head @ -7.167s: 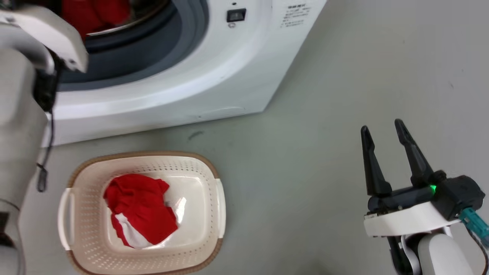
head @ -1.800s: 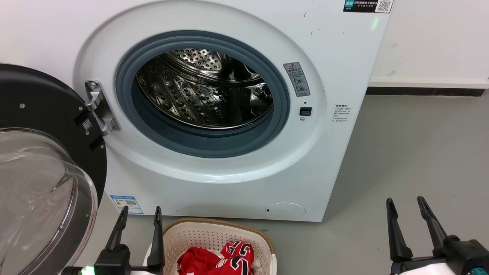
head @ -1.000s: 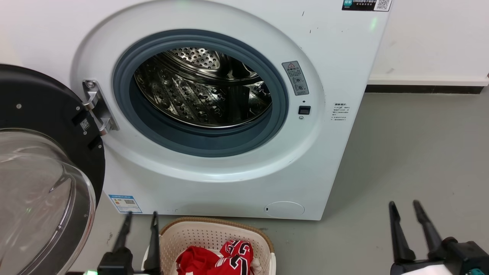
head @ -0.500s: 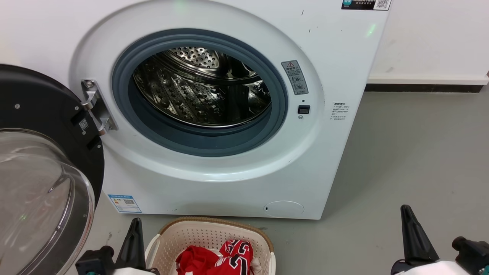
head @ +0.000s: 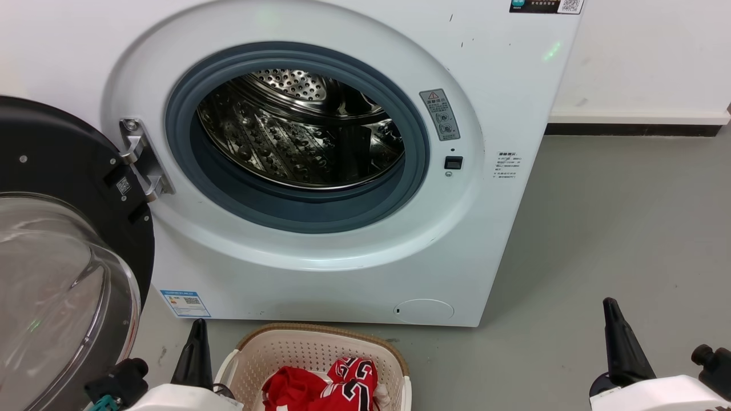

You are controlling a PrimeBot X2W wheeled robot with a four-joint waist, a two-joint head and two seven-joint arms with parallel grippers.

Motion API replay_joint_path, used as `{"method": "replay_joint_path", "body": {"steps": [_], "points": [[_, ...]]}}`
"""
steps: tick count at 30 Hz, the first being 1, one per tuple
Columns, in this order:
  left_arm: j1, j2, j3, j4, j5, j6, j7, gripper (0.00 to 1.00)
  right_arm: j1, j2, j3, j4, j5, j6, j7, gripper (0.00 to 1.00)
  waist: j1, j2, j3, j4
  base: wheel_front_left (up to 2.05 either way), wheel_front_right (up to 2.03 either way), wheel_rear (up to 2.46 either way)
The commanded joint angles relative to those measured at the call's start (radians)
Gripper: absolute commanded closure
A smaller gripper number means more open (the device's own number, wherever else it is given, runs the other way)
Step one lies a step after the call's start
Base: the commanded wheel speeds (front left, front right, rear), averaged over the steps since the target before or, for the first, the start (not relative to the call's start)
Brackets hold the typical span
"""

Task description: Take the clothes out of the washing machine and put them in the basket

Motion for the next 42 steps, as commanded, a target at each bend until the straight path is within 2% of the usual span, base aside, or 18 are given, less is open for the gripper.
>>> {"method": "replay_joint_path", "body": {"steps": [1, 19, 42], "points": [[-0.030, -0.002, 0.008, -0.006, -0.046, -0.007, 0.010, 1.00, -0.031, -0.010, -0.002, -0.006, 0.047, 0.000, 0.008, 1.00, 0.0000, 0.0000, 0.000, 0.000, 0.00, 0.00, 0.00], [-0.074, -0.008, 0.034, 0.023, -0.317, -0.037, 0.074, 1.00, -0.074, -0.016, -0.008, 0.026, 0.308, 0.000, 0.066, 1.00, 0.0000, 0.0000, 0.005, -0.003, 0.00, 0.00, 0.00], [-0.120, -0.015, 0.063, 0.054, -0.598, -0.067, 0.141, 1.00, -0.120, -0.018, -0.021, 0.061, 0.575, 0.000, 0.132, 1.00, 0.0000, 0.0000, 0.010, -0.007, 0.00, 0.00, 0.00]]}}
